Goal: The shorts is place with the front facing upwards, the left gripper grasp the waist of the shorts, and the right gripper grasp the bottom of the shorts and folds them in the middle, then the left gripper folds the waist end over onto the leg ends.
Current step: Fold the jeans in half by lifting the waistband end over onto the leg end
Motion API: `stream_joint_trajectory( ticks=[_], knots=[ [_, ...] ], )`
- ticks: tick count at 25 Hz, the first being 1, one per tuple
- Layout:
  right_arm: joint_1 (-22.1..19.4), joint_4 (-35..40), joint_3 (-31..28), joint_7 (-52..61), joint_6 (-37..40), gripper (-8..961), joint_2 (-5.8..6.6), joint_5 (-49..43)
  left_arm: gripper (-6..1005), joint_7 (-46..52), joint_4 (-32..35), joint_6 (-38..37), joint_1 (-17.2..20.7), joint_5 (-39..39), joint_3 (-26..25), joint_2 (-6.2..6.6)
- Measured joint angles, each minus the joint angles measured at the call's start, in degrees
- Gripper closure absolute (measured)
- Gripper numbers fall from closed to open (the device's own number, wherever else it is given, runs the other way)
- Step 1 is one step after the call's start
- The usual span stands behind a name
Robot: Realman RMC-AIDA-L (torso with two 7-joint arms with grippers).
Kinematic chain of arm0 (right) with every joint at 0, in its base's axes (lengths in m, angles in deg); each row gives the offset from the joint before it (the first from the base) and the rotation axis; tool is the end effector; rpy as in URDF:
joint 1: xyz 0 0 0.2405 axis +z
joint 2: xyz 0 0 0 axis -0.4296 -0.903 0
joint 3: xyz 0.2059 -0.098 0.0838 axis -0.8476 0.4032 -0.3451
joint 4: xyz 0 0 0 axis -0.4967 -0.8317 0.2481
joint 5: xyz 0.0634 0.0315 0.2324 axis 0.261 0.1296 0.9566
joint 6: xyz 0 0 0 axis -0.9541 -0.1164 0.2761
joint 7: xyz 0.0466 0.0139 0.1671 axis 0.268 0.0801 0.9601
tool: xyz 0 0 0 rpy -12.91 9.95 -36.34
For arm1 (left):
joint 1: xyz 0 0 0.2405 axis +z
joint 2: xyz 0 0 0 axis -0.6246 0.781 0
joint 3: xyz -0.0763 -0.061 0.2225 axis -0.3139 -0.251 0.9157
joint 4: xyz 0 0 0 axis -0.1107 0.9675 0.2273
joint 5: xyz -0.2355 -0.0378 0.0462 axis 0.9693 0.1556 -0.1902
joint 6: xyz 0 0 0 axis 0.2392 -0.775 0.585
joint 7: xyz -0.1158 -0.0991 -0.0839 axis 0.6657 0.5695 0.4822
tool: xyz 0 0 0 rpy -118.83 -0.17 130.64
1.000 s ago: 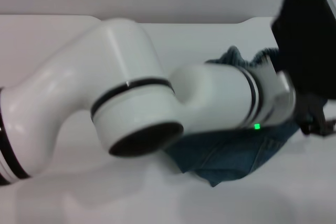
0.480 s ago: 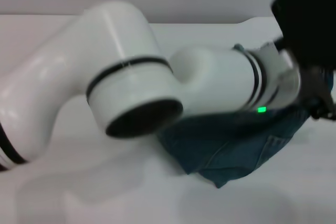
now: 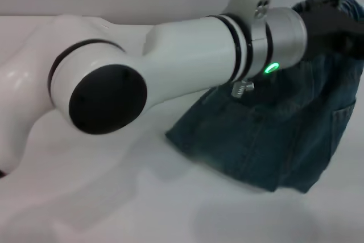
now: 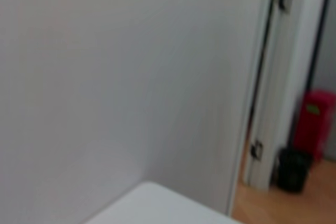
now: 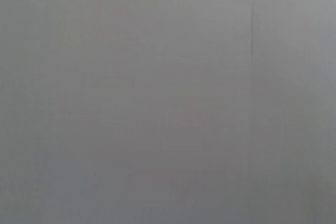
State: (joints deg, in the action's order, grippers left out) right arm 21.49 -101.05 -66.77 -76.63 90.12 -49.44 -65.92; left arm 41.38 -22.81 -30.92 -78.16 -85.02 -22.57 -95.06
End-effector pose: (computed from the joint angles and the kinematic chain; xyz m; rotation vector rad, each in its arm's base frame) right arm 0.3433 0.2483 0.0390 -0.9571 0.3352 0.4660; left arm 0.0594 0.3543 -0.1433 -2.5745 -0.4903 -0.7224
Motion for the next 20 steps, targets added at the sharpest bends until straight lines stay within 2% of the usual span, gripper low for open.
stream_joint_trajectory(
  ticks=[3,7,11,16,20],
  knots=[
    [-0.11,-0.03,0.01,0.00,0.54,955,-0.01,0.00,185,0.26,1.61,-0.95,-0.18,0.16,0.01,-0.04],
    [-0.08,-0.06,0.06,0.00,1.01,954,0.03,-0.01,186,0.29,6.36,0.84,-3.20,0.74,1.19,-0.12],
    [0.19,-0.06,0.10,-0.02,1.12,954,0.06,0.00,188,0.12,10.92,-1.00,-5.55,3.30,3.65,-0.19],
    [0.77,-0.03,0.46,-0.26,1.07,954,0.08,0.00,190,0.23,18.05,-1.34,-10.21,8.97,5.75,-0.28],
    [0.84,0.12,0.99,-0.38,1.12,954,0.08,-0.01,192,-0.08,23.65,-4.84,-11.87,14.84,8.02,-0.34]
  ],
)
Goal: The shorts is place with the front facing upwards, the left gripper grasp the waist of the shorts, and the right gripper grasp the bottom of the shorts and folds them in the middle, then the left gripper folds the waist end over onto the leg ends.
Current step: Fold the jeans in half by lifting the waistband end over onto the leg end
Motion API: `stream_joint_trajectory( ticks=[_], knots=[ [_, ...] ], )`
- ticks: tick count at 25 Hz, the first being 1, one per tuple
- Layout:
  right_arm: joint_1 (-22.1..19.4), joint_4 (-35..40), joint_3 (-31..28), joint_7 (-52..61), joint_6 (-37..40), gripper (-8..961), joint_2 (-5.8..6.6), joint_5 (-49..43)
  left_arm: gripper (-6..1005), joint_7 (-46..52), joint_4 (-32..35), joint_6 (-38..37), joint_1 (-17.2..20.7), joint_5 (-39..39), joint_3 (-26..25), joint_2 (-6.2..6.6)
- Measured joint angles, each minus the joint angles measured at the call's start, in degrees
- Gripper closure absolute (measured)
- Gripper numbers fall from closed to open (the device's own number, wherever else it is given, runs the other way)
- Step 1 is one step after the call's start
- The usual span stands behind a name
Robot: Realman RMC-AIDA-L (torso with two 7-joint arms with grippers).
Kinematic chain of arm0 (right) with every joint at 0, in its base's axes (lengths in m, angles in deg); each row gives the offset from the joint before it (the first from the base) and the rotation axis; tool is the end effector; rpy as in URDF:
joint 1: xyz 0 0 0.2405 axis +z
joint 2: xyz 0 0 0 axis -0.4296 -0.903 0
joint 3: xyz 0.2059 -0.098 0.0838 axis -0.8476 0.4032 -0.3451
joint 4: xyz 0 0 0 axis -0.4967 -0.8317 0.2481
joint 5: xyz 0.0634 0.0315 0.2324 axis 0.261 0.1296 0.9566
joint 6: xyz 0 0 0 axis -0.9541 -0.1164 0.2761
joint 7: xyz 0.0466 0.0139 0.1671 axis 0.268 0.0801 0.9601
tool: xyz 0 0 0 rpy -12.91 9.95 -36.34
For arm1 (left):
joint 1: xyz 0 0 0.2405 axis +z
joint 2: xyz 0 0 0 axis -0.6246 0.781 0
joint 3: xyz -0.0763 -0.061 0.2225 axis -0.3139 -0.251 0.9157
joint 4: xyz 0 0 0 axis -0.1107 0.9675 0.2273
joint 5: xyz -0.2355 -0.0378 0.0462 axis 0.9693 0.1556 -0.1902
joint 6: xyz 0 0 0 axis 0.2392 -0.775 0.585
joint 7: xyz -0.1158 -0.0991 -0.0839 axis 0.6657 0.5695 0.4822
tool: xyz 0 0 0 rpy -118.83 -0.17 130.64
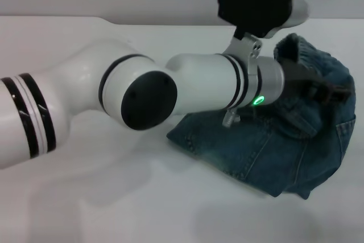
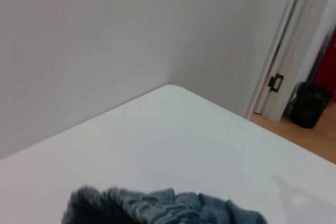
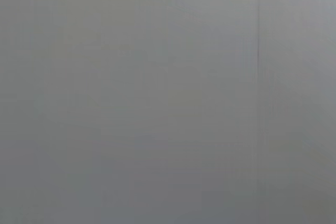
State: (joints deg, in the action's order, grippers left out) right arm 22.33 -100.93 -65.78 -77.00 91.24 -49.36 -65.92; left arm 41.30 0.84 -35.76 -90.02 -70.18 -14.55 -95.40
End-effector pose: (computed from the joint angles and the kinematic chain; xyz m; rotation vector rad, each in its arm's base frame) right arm 0.3365 0.2513 0.0378 -0.9643 0.3112 0.4831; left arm -0.0058 0.3762 -0.2107 -2.6241 -0.6991 -0.4421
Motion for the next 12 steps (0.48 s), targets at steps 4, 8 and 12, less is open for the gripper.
stream_joint_trajectory(
  ticks=[4,8,12],
  knots=[
    [-0.01,0.10,0.05,-0.12,0.04,954,0.00,0.00,194,-0.20,3.17,-3.32,-1.43,3.68,2.86,0.00],
    [0.03,0.08,0.33,-0.13,0.05,954,0.00,0.00,196,-0.04,5.05,-6.82,-2.39,5.18,5.45,0.01],
    [0.10,0.11,0.69,-0.15,0.05,954,0.00,0.00,198,-0.14,6.05,-8.56,-3.08,4.90,6.17,0.01]
  ],
)
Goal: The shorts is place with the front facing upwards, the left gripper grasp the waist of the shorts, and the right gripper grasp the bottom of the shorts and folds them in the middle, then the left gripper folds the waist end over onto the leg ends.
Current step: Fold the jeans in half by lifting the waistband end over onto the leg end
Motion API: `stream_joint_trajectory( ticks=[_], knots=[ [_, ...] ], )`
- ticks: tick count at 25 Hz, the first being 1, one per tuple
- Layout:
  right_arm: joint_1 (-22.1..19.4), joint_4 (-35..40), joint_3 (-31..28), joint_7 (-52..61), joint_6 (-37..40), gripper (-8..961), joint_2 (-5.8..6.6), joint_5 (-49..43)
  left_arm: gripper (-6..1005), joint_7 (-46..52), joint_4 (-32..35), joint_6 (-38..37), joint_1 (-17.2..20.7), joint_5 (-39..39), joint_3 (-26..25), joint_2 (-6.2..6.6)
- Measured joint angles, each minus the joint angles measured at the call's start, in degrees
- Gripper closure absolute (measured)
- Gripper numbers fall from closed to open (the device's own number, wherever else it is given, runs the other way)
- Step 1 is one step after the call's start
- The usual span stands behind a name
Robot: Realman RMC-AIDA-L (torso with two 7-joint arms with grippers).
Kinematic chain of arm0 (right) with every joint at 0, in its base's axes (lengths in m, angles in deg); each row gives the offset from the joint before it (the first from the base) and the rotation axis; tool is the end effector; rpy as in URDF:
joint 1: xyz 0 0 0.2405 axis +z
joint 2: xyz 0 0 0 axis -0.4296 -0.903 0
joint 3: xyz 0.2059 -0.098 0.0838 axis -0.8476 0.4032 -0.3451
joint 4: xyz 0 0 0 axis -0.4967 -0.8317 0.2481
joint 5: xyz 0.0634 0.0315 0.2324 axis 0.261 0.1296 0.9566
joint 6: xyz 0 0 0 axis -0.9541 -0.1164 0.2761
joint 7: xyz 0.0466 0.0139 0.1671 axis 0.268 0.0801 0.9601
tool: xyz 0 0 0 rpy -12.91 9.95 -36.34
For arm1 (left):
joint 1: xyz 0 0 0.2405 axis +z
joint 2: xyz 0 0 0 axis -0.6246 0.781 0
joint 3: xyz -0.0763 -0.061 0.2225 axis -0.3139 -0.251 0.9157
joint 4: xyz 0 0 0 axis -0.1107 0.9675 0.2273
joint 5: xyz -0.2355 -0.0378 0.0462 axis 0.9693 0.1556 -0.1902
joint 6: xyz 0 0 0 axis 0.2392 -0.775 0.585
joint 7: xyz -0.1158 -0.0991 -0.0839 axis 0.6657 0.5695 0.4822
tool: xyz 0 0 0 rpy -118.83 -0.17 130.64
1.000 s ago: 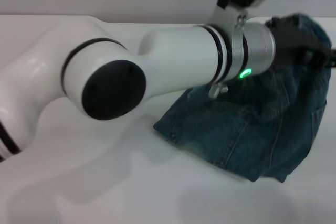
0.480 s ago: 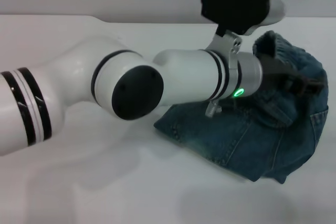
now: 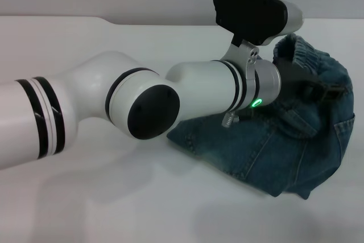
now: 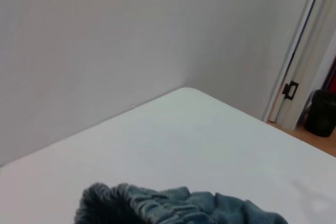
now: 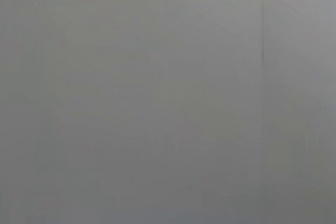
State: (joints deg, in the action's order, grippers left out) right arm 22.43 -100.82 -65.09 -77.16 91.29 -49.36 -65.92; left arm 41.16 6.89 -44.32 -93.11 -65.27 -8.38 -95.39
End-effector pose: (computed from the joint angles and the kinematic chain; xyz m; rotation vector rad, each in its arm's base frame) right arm 0.3348 0.2514 0.0351 -0.9764 0.3087 0.4850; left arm -0.0174 0.3823 -0.2216 -2.5885 -0.6676 -0.4659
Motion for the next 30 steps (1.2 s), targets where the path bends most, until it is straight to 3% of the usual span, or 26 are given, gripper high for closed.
stream_joint_trajectory(
  ticks=[19,30],
  knots=[
    [-0.31,-0.28,1.56,0.00,0.00,954,0.00,-0.31,206,-2.48,3.73,-7.21,-1.64,-2.28,1.46,0.00],
    [-0.42,-0.28,2.84,-0.04,0.94,954,0.15,-0.15,211,-3.09,3.52,-11.27,-0.38,-2.30,1.33,0.00]
  ],
)
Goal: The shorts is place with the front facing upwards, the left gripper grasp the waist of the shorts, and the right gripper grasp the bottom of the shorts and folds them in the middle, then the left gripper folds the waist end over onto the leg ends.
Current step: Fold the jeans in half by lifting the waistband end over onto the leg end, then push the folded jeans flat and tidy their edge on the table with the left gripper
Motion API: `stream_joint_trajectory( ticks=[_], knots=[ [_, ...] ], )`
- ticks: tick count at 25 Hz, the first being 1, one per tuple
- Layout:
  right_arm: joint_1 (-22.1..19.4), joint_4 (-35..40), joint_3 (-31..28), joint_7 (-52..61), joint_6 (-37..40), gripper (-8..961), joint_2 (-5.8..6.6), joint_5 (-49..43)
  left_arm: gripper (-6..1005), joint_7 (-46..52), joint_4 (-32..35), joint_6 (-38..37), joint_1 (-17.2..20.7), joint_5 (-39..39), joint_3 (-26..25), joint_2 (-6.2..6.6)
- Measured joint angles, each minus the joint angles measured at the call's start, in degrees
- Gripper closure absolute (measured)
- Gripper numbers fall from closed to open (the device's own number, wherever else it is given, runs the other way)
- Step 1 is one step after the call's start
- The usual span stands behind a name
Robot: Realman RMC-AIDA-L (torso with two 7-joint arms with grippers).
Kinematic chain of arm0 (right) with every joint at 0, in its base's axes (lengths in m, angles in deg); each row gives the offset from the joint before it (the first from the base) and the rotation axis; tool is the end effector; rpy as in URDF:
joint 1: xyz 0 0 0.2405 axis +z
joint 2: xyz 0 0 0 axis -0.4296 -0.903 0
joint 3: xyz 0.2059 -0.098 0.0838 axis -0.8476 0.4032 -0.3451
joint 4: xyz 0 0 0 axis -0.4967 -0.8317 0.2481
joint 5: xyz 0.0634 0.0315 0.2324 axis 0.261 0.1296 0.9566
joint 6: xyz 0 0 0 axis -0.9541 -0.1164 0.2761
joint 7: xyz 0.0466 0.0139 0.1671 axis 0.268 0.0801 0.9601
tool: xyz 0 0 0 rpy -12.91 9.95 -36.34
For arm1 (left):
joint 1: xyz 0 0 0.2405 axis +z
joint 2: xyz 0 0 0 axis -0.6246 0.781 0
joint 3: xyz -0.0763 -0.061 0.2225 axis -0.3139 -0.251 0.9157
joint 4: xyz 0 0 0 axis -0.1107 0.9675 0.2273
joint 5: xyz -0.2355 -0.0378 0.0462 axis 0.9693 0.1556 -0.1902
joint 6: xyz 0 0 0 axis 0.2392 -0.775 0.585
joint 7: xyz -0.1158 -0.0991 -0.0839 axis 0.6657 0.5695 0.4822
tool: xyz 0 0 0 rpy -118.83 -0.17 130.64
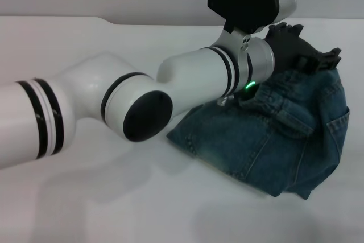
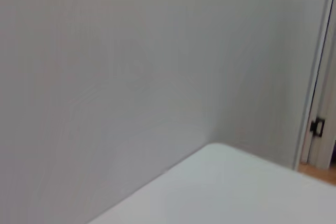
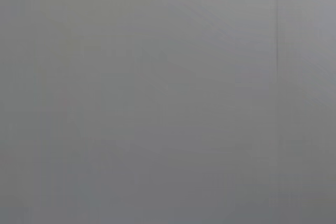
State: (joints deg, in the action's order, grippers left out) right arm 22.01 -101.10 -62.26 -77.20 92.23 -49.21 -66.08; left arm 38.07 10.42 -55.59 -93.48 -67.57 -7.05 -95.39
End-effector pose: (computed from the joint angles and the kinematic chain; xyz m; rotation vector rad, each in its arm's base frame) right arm 0.3278 0.2473 0.0264 -1.0099 0.2999 0.5058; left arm -0.0143 0.4036 -0.2076 -2.4854 -0.4748 -0.5809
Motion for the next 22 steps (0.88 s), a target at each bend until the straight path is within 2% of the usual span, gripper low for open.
stream_joint_trajectory(
  ticks=[2,3,5,9,10,11,12,16,17,19,20,22],
  knots=[
    [0.00,0.13,0.00,-0.01,0.14,954,0.03,0.00,212,-2.72,-3.50,-2.59,3.09,-0.17,-0.15,0.18],
    [0.00,0.13,0.00,-0.01,0.14,954,0.03,0.00,212,-2.72,-3.50,-2.59,3.09,-0.17,-0.15,0.18],
    [0.00,0.37,0.00,-0.02,0.18,954,0.03,-0.10,213,-5.97,-6.63,-3.18,5.50,-0.21,-1.16,0.37],
    [0.01,0.20,0.31,-0.05,0.21,955,0.02,-0.24,215,-14.74,-14.41,-2.71,11.74,-0.31,-4.52,0.43],
    [0.07,0.10,0.58,-0.19,0.22,955,0.03,-0.24,216,-14.74,-14.41,-2.71,11.74,-0.31,-4.52,0.43],
    [0.16,0.02,0.91,-0.47,0.21,955,0.04,-0.26,216,-18.26,-17.99,-2.60,15.39,-0.32,-5.69,0.53],
    [0.38,-0.10,1.27,-1.36,-0.02,955,0.09,-0.26,217,-20.22,-19.80,-2.68,17.45,-0.33,-6.26,0.55],
    [0.99,-2.73,2.18,-6.85,-3.18,955,0.32,-0.27,218,-24.20,-23.13,-3.80,23.14,-0.33,-7.23,0.60],
    [0.92,-4.34,2.20,-8.05,-4.78,955,0.57,-0.28,219,-24.50,-23.49,-4.30,24.20,-0.33,-7.30,0.68],
    [0.30,-10.53,1.99,-10.21,-11.69,955,2.18,-0.46,220,-25.00,-24.30,-6.02,26.90,-0.53,-7.40,0.82],
    [0.30,-10.53,1.99,-10.21,-11.69,955,2.18,-0.46,220,-25.13,-24.51,-6.61,27.85,-0.78,-7.42,0.83],
    [-0.23,-15.49,1.90,-11.18,-17.28,955,3.98,-0.49,221,-25.26,-24.96,-7.47,29.89,-1.27,-7.42,0.83]
  ],
)
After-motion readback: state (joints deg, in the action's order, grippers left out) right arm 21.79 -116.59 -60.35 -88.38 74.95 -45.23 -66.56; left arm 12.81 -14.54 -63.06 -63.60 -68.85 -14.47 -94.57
